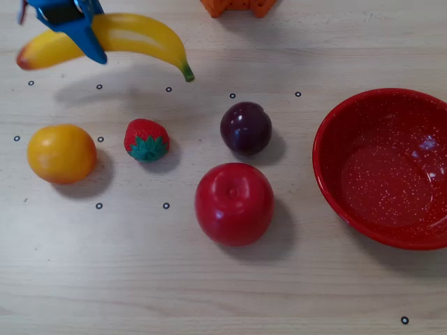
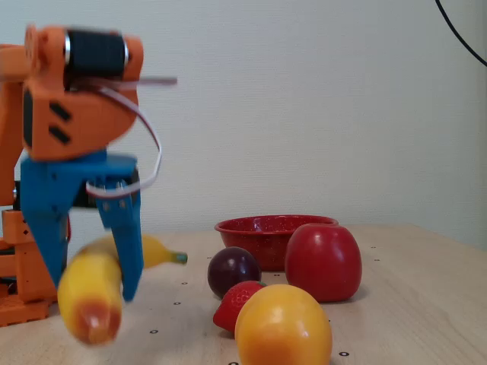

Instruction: Put the banana in the red bowl.

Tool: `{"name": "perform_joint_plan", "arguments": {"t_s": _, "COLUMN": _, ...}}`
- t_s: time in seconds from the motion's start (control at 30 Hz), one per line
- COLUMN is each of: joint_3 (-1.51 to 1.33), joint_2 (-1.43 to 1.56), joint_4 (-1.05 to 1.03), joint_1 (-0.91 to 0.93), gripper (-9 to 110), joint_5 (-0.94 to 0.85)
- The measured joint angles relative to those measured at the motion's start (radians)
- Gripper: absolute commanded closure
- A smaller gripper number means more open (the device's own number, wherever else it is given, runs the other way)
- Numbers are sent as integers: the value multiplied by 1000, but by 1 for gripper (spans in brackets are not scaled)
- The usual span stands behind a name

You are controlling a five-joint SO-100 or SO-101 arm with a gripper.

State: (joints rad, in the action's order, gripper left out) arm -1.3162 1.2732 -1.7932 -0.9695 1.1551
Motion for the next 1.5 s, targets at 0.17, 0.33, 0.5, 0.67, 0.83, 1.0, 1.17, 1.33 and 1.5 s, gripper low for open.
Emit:
{"name": "perform_joint_plan", "arguments": {"t_s": 0.17, "joint_3": 72, "joint_2": 20, "joint_4": -14, "joint_1": 5, "gripper": 101, "joint_5": -28}}
{"name": "perform_joint_plan", "arguments": {"t_s": 0.33, "joint_3": 72, "joint_2": 129, "joint_4": -14, "joint_1": 89, "gripper": 101, "joint_5": -81}}
{"name": "perform_joint_plan", "arguments": {"t_s": 0.5, "joint_3": 72, "joint_2": 221, "joint_4": -14, "joint_1": 249, "gripper": 101, "joint_5": -232}}
{"name": "perform_joint_plan", "arguments": {"t_s": 0.67, "joint_3": 71, "joint_2": 299, "joint_4": -3, "joint_1": 456, "gripper": 101, "joint_5": -463}}
{"name": "perform_joint_plan", "arguments": {"t_s": 0.83, "joint_3": -61, "joint_2": 433, "joint_4": 201, "joint_1": 716, "gripper": 101, "joint_5": -696}}
{"name": "perform_joint_plan", "arguments": {"t_s": 1.0, "joint_3": -207, "joint_2": 515, "joint_4": 394, "joint_1": 974, "gripper": 101, "joint_5": -788}}
{"name": "perform_joint_plan", "arguments": {"t_s": 1.17, "joint_3": -325, "joint_2": 571, "joint_4": 569, "joint_1": 1166, "gripper": 101, "joint_5": -808}}
{"name": "perform_joint_plan", "arguments": {"t_s": 1.33, "joint_3": -453, "joint_2": 594, "joint_4": 767, "joint_1": 1269, "gripper": 101, "joint_5": -808}}
{"name": "perform_joint_plan", "arguments": {"t_s": 1.5, "joint_3": -531, "joint_2": 594, "joint_4": 917, "joint_1": 1359, "gripper": 101, "joint_5": -808}}
